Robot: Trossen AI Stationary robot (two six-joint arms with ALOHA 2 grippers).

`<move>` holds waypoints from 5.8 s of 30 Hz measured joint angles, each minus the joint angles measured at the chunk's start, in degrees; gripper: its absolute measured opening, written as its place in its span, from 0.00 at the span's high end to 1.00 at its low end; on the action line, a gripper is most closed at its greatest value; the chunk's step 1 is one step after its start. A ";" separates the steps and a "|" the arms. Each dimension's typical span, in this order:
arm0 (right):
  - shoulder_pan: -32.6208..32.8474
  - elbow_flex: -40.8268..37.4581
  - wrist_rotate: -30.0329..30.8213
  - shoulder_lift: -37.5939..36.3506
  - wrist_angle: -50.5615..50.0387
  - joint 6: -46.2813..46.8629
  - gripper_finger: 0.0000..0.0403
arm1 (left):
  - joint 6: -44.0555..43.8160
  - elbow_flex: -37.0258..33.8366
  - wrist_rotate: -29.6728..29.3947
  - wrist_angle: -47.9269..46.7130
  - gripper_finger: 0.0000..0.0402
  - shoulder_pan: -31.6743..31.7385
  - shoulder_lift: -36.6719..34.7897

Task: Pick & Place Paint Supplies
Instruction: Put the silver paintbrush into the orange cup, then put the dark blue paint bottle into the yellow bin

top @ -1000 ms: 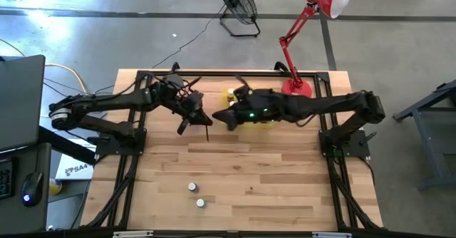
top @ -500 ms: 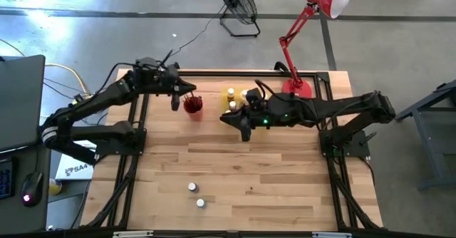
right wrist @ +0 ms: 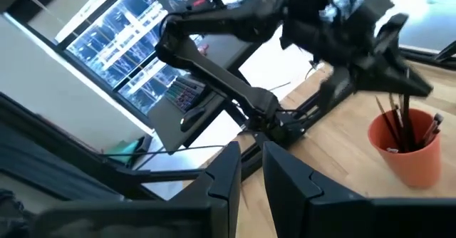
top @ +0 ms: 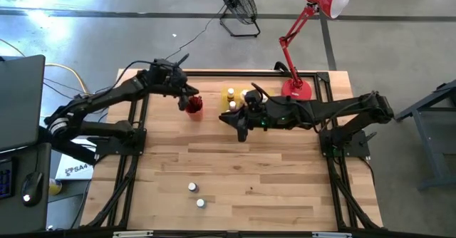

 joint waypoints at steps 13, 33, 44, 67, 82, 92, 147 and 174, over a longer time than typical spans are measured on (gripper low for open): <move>-0.44 0.00 0.96 0.00 -0.14 0.11 0.87 | -3.04 -8.60 -2.11 10.20 0.96 0.00 -0.11; -0.39 0.01 -1.26 0.00 -0.16 -0.43 0.87 | -2.05 5.15 3.90 3.51 0.70 0.00 -4.72; 1.15 0.00 -2.61 0.02 -2.03 -0.48 0.87 | 4.30 14.86 8.72 -18.63 0.91 -0.02 -14.78; 1.11 0.01 -16.24 0.02 -2.25 -1.93 0.87 | 1.47 14.94 32.88 -27.98 0.99 -0.04 -30.09; 1.11 0.02 -11.64 -0.07 1.23 -1.81 0.87 | -1.55 14.67 6.28 -22.62 0.99 -0.02 -35.63; 1.11 0.00 -19.47 -0.09 0.82 -3.31 0.87 | -8.85 10.61 2.66 -8.77 1.00 -3.60 -25.24; 1.86 0.00 -30.78 -4.07 -8.59 -1.78 0.87 | -2.60 10.61 -8.76 -20.55 0.51 -64.17 8.64; 1.73 0.00 -31.05 -4.02 -16.42 -6.50 0.87 | -2.23 10.66 -11.77 -17.02 0.49 -67.25 18.55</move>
